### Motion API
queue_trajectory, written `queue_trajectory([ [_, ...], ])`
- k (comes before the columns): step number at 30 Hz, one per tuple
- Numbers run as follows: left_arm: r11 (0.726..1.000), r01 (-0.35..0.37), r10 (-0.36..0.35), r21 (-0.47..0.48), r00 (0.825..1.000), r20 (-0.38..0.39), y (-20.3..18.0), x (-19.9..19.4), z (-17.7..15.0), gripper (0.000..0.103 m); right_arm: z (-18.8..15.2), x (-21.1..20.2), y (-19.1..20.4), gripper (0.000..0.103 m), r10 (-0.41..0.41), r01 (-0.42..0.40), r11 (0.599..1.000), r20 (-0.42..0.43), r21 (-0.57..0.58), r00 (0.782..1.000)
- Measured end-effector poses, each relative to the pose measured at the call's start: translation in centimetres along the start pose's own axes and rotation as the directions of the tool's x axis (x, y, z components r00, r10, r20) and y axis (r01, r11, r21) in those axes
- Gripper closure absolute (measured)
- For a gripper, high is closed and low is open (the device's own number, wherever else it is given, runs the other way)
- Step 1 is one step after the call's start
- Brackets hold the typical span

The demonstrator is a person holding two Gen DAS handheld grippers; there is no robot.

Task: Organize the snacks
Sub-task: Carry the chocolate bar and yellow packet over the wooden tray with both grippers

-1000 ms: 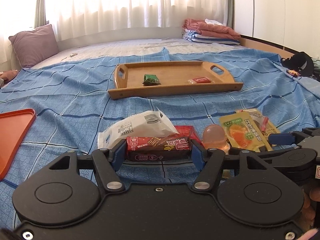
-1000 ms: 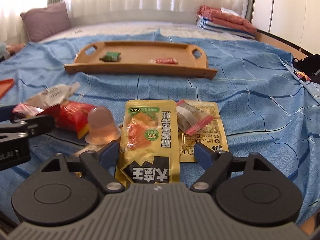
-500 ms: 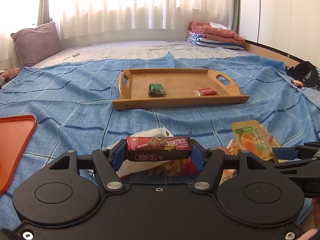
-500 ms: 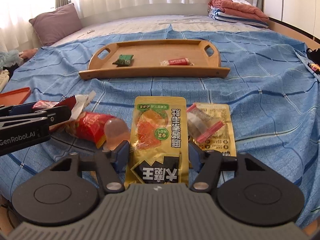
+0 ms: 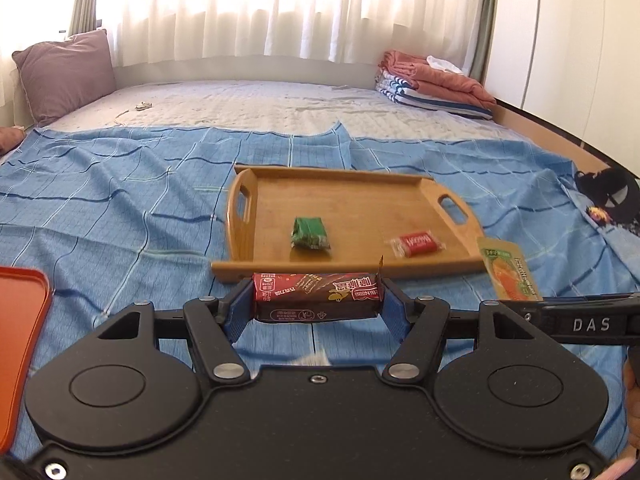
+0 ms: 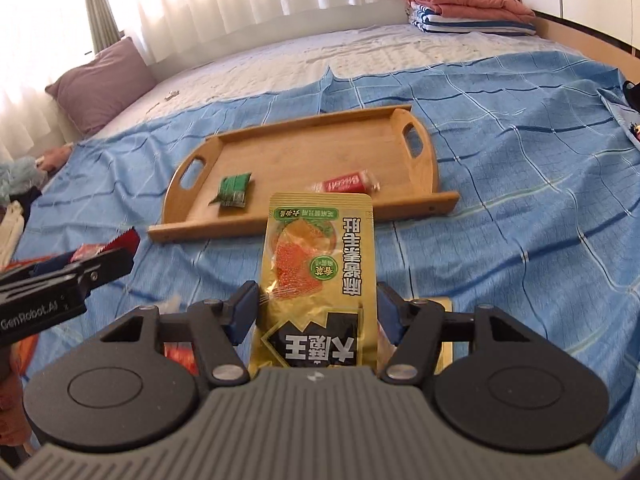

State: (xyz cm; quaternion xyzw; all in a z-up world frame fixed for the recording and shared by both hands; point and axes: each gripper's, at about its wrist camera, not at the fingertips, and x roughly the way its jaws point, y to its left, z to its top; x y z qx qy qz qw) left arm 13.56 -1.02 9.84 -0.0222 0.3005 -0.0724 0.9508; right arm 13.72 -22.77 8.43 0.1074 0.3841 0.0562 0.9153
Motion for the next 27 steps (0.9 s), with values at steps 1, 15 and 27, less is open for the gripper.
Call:
queue_trajectory([
  [1,1.0,0.001,-0.001,0.002,1.0,-0.003,0.1,0.5,0.8,0.039,0.9,0.4,-0.2,0.038,-0.003,0.003,1.0,-0.001,0.003,1.0],
  [15,0.993,0.011,-0.028,-0.119,0.989,-0.144,2.3,11.8,9.1,0.039,9.6,7.7,-1.0,0.038,-0.037,0.037,0.999,-0.039,-0.013,0.999],
  [27,0.993,-0.002,-0.022,-0.115,0.978,-0.206,1.8,22.6,12.2,0.039,14.0,15.7,-1.6,0.038,-0.022,0.021,1.0,-0.027,-0.007,0.999],
])
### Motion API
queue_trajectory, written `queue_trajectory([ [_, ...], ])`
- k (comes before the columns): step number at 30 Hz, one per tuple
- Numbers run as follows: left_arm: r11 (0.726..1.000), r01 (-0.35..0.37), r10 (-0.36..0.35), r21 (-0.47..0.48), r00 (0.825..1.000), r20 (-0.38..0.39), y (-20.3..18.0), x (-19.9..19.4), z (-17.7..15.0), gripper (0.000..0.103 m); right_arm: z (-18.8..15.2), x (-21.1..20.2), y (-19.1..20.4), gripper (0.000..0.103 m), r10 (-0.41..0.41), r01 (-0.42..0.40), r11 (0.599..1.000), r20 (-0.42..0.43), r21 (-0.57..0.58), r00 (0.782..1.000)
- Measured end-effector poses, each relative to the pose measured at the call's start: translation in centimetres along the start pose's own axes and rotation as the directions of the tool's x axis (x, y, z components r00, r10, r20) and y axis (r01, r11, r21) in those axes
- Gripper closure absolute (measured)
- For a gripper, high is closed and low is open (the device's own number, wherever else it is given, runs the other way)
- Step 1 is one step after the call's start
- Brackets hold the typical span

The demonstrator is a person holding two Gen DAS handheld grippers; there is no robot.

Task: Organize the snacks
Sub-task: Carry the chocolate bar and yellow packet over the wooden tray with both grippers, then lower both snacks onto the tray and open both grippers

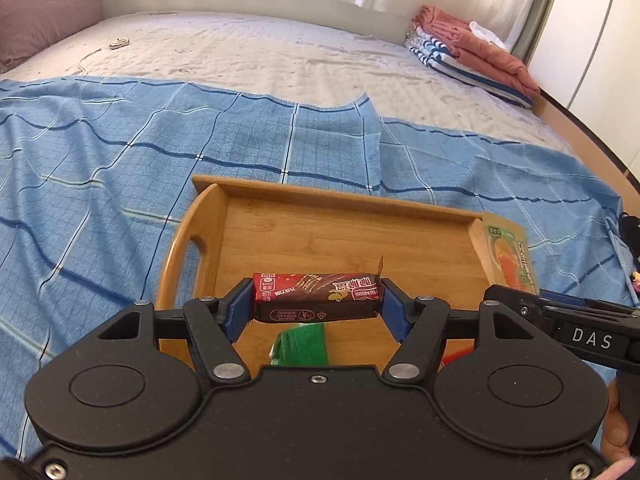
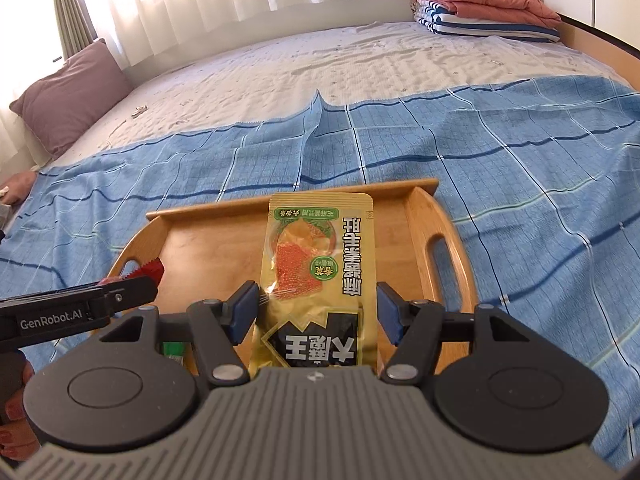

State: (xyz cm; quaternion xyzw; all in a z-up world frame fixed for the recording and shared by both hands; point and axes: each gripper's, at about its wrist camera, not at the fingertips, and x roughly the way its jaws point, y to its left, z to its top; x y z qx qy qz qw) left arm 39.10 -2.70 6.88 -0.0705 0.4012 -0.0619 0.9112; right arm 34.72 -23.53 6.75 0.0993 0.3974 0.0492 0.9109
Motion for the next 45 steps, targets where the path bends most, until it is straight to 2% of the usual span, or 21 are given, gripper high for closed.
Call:
queue_trajectory([
  [7,0.997,-0.058,0.058,0.047,0.998,-0.003,-0.7,4.6,0.9,0.039,0.7,3.9,0.2,0.038,-0.007,0.007,1.0,0.013,-0.025,1.0],
  [16,0.994,-0.094,0.095,0.06,0.995,-0.016,-0.3,7.8,0.1,0.039,-0.8,7.9,0.7,0.038,-0.034,0.033,0.998,-0.02,-0.054,0.999],
  [27,0.988,-0.117,0.12,0.099,0.993,-0.019,-0.4,8.4,-0.8,0.039,-1.8,8.2,1.6,0.037,-0.07,0.068,0.989,-0.011,-0.128,0.997],
  [30,0.986,-0.121,0.124,0.113,0.992,-0.018,-0.5,8.5,-1.0,0.038,-1.8,8.2,1.8,0.034,-0.083,0.08,0.987,-0.014,-0.137,0.996],
  [31,0.986,-0.121,0.124,0.112,0.992,-0.02,-0.5,8.5,-1.0,0.035,-1.7,8.2,1.9,0.027,-0.082,0.079,0.988,-0.017,-0.135,0.997],
  [35,0.986,-0.138,0.142,0.097,0.989,-0.032,-0.3,8.5,-0.9,0.023,-1.5,8.2,1.6,0.024,-0.083,0.079,0.989,-0.025,-0.122,0.996],
  [41,0.985,-0.139,0.143,0.103,0.989,-0.029,-0.3,8.1,-1.0,0.016,-1.4,7.4,1.2,0.021,-0.081,0.079,0.991,-0.011,-0.104,0.997],
  [45,0.984,-0.144,0.148,0.106,0.989,-0.028,-0.5,7.7,-1.2,0.015,-1.4,6.7,1.2,0.02,-0.075,0.074,0.992,-0.001,-0.1,0.997],
])
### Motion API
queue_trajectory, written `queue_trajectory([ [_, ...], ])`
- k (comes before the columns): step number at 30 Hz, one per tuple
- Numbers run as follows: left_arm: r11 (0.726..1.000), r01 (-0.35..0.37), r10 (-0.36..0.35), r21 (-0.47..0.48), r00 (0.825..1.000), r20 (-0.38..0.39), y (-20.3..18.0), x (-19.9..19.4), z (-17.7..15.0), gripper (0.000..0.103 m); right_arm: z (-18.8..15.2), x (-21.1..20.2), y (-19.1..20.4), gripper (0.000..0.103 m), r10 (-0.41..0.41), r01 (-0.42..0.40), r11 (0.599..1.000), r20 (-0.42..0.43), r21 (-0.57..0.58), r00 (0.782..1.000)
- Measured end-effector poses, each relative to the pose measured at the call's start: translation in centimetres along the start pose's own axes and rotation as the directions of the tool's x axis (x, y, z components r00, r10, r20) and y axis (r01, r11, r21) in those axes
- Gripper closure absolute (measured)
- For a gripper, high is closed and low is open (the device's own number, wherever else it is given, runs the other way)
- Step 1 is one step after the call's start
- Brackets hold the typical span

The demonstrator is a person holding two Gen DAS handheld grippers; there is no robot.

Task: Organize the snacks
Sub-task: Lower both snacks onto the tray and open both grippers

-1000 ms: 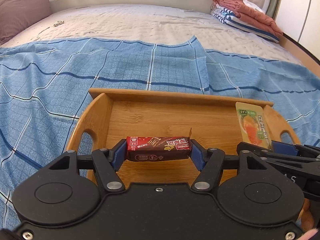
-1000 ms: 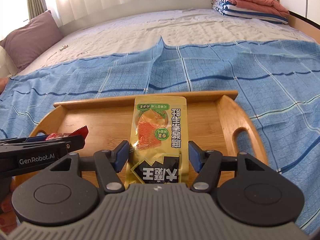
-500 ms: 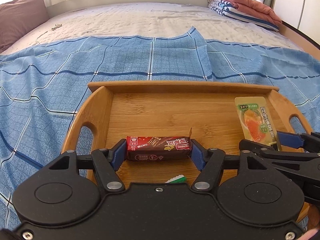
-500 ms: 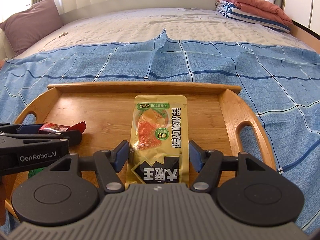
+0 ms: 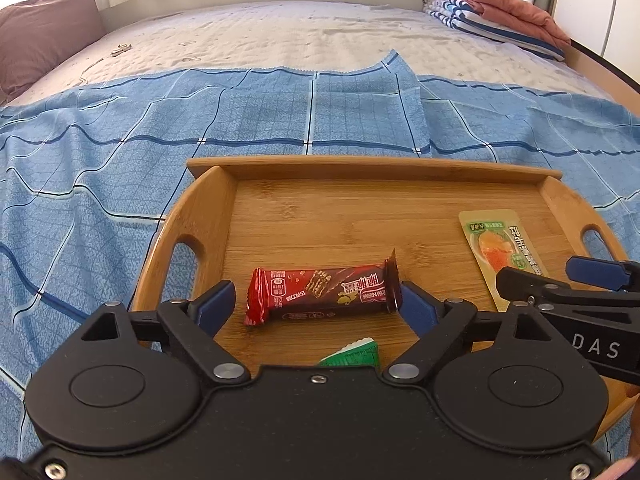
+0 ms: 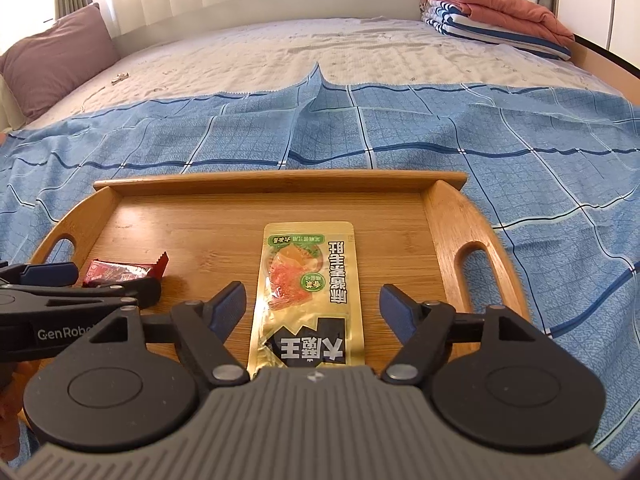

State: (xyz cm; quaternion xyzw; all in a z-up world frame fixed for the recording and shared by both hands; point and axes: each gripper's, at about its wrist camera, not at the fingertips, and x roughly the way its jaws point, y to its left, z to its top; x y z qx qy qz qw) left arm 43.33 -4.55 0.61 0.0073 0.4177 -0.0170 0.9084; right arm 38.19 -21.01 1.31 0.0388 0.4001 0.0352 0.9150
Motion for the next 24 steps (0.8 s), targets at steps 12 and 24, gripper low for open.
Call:
queue_trajectory([
  [12,1.0,0.008,-0.008,0.021,1.0,0.028,0.4,-4.2,-1.4,0.011,-0.7,-4.0,0.3,0.015,0.031,-0.032,0.999,0.037,0.01,0.999],
  [24,0.998,0.047,-0.051,0.044,0.996,0.075,1.5,-10.9,-4.7,0.008,-3.3,-10.0,1.3,0.013,0.07,-0.069,0.998,0.079,-0.013,0.994],
])
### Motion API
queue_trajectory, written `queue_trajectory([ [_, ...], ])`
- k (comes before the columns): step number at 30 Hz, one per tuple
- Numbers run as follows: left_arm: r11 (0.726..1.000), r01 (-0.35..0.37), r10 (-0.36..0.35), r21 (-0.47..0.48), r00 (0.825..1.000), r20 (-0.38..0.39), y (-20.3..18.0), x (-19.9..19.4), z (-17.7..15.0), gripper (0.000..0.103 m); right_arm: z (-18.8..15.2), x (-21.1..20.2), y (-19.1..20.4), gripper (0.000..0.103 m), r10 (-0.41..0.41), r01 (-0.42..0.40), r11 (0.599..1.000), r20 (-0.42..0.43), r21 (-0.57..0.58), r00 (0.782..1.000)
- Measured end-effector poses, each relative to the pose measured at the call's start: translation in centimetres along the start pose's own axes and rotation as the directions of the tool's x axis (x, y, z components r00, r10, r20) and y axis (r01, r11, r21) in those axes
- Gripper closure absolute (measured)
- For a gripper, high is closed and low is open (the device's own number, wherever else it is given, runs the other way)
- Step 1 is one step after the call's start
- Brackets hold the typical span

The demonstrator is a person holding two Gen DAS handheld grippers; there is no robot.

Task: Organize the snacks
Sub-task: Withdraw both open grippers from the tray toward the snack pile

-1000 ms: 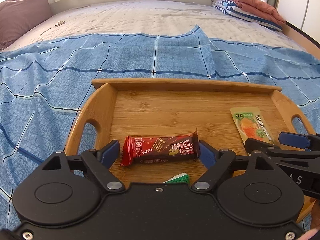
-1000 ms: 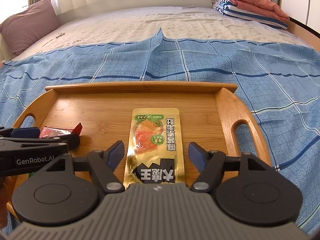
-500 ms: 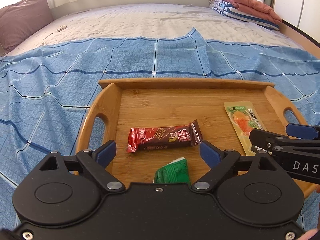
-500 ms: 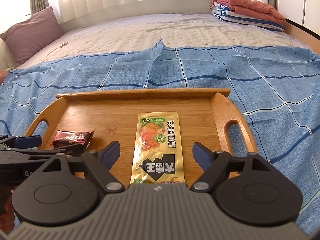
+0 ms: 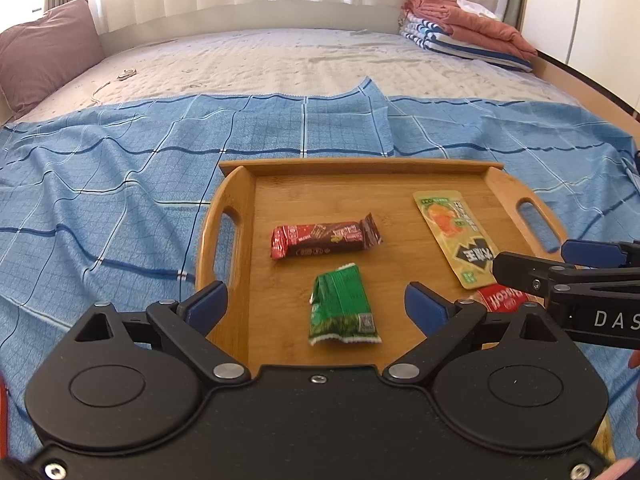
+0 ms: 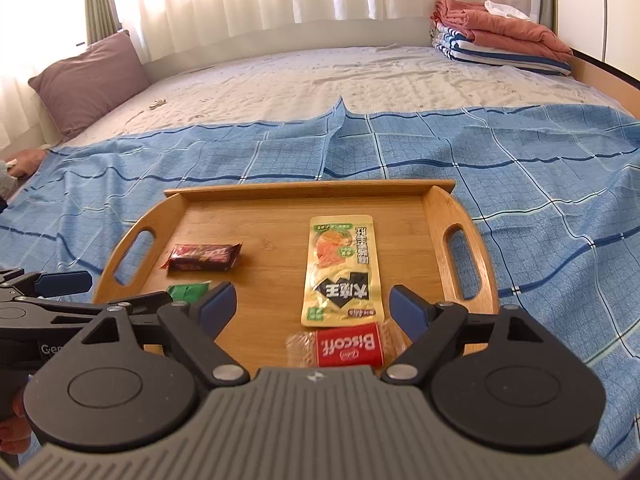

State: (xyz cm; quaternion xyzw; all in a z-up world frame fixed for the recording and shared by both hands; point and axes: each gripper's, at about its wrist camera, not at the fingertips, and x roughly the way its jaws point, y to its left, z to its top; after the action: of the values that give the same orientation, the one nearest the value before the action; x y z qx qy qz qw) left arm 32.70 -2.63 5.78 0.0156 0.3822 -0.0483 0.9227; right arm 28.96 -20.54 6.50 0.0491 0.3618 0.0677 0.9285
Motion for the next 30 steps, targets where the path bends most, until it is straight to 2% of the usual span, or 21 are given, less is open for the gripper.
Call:
queue_trajectory([
  [9,0.998,0.014,-0.017,0.063,0.999,0.045,-0.1,-4.8,-3.5,0.007,-2.8,-3.9,0.9,0.012,0.036,-0.035,0.999,0.022,-0.02,0.999],
  [19,0.996,0.077,-0.08,0.054,0.995,0.058,0.3,-9.1,-8.0,0.006,-7.3,-8.1,0.5,0.011,0.042,-0.041,0.999,0.043,-0.012,0.998],
  [25,0.995,0.092,-0.095,0.045,0.992,0.084,0.7,-11.7,-10.7,0.006,-11.4,-10.8,-0.9,0.01,0.011,-0.011,1.0,0.055,-0.002,0.998],
  [30,0.995,0.069,-0.076,0.065,0.99,0.117,0.8,-13.5,-13.1,0.005,-14.6,-12.1,-2.1,0.01,-0.023,0.021,1.0,0.06,0.02,0.998],
])
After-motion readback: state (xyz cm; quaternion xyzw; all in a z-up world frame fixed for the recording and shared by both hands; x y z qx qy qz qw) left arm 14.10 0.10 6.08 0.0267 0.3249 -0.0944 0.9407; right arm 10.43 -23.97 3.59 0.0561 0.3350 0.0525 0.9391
